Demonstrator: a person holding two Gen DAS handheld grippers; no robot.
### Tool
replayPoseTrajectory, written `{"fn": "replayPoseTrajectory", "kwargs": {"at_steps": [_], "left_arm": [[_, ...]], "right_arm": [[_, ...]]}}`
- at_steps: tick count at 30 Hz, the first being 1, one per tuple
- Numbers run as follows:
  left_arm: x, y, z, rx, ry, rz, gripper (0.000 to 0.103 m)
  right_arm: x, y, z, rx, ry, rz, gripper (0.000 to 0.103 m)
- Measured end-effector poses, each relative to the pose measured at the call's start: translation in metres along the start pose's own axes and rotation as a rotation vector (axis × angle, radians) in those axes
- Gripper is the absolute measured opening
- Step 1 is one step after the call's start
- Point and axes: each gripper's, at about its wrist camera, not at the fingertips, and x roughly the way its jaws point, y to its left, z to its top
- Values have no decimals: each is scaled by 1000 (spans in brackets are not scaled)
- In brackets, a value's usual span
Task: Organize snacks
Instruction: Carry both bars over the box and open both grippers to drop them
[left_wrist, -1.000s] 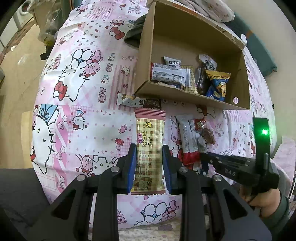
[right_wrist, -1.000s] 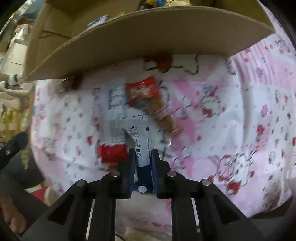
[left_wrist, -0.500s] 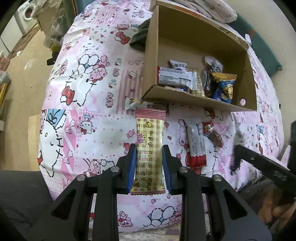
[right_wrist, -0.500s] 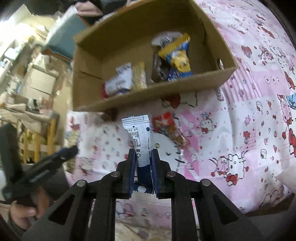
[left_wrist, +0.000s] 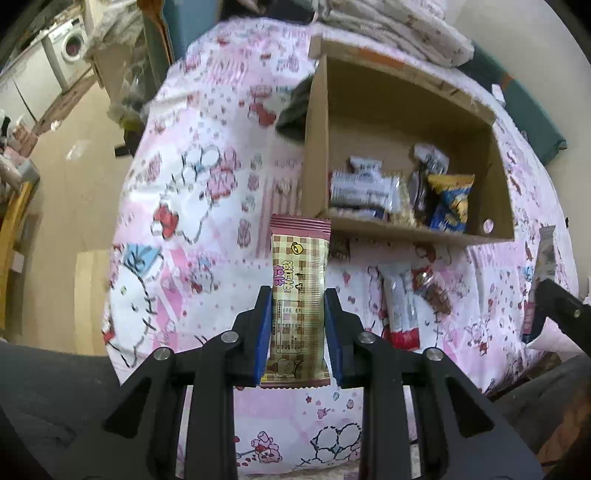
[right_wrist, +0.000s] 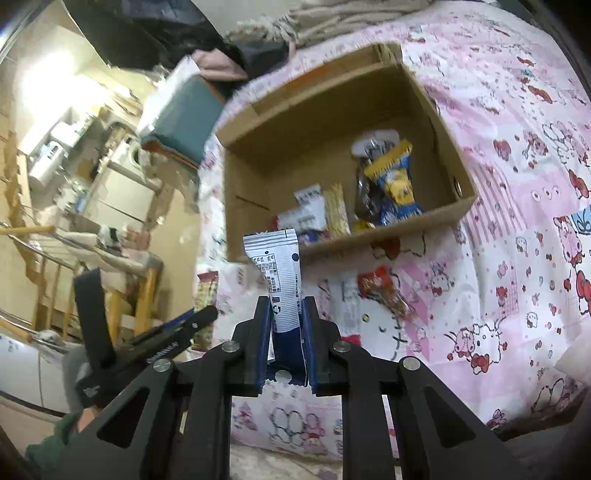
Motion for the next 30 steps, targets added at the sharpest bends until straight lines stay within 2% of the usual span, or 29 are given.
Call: {"fn": "replayPoseTrajectory", "kwargs": {"at_steps": [6,13,17,30], "left_arm": [[-31,-10,22,19,-84,-34,23],[-53,-26,56,57,-142,-69,23],[-54,-34,69,83,-167,-63,23],[-31,-50,113,113,-168,-67,23]], "right_arm": [[-26,6,17,21,-90,70,18],[-38,10,44,29,-152,90,18],[-39,9,61,35,-169,92,18],[-15,6,114,16,-196,56,18]]}}
